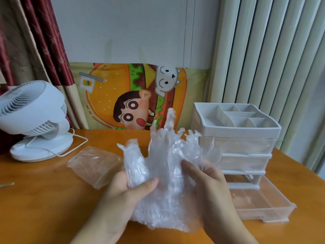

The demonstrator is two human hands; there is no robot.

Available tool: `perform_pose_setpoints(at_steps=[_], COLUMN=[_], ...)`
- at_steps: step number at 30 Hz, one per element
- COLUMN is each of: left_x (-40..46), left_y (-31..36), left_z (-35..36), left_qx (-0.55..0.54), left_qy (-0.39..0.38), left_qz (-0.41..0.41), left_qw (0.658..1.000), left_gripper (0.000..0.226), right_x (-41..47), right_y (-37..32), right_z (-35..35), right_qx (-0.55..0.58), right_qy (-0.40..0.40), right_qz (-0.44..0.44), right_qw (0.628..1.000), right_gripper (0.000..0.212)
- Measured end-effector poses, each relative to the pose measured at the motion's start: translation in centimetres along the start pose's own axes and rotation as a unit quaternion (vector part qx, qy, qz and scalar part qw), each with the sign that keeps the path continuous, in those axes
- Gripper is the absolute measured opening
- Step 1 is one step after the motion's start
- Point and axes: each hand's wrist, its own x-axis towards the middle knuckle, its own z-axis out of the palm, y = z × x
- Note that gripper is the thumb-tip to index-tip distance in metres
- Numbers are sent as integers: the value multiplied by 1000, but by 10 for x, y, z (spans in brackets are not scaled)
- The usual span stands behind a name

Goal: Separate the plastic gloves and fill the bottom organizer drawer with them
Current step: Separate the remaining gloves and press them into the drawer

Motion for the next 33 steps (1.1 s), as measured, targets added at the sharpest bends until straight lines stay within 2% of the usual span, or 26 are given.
perform_pose_setpoints(at_steps=[2, 5, 8, 11, 14, 16, 17, 18, 20, 23, 24, 26, 29, 33], left_x=[2, 6, 7, 8, 7, 7, 6, 7, 7, 6, 6, 8, 7, 7], left_y=[2, 4, 5, 5, 7, 9, 11, 11, 10, 8, 7, 5, 3, 2], left_z=[1, -3, -6, -6, -7, -7, -8, -9, -11, -10, -10, -8, -3, -1], left_qx=[44, 91, 121, 145, 154, 152, 153, 152, 147, 123, 119, 124, 114, 105], left_qy=[-25, -17, -2, 9, 18, 7, -5, -21, -45, -47, -58, -68, -6, 76], left_qz=[4, 19, 24, 24, 35, 31, 22, 13, 2, -18, -18, -3, 48, 124], left_qw=[999, 996, 992, 989, 987, 988, 988, 988, 988, 991, 991, 990, 992, 984], left_gripper=[54, 39, 32, 29, 27, 27, 26, 26, 39, 69, 67, 46, 24, 35], right_x=[0, 3, 5, 8, 11, 9, 7, 7, 8, 6, 4, 4, 3, -6], right_y=[-2, -3, 0, 1, 0, -2, -3, -2, 0, 1, 0, 0, 1, -10], right_z=[-1, -4, -8, -11, -13, -13, -12, -13, -12, -10, -9, -8, -7, 0], right_qx=[14, 14, 21, 35, 55, 18, -5, -13, 5, 12, 13, 17, -34, -74], right_qy=[4, 37, 57, 62, 9, -41, -40, -38, -37, -32, -36, -34, -32, -129], right_qz=[2, -14, -21, -17, -14, -16, -16, -20, -26, -15, -13, -13, 8, 28], right_qw=[1000, 999, 998, 997, 998, 999, 999, 999, 999, 999, 999, 999, 999, 988], right_gripper=[24, 28, 50, 56, 41, 41, 43, 35, 17, 22, 22, 22, 38, 15])
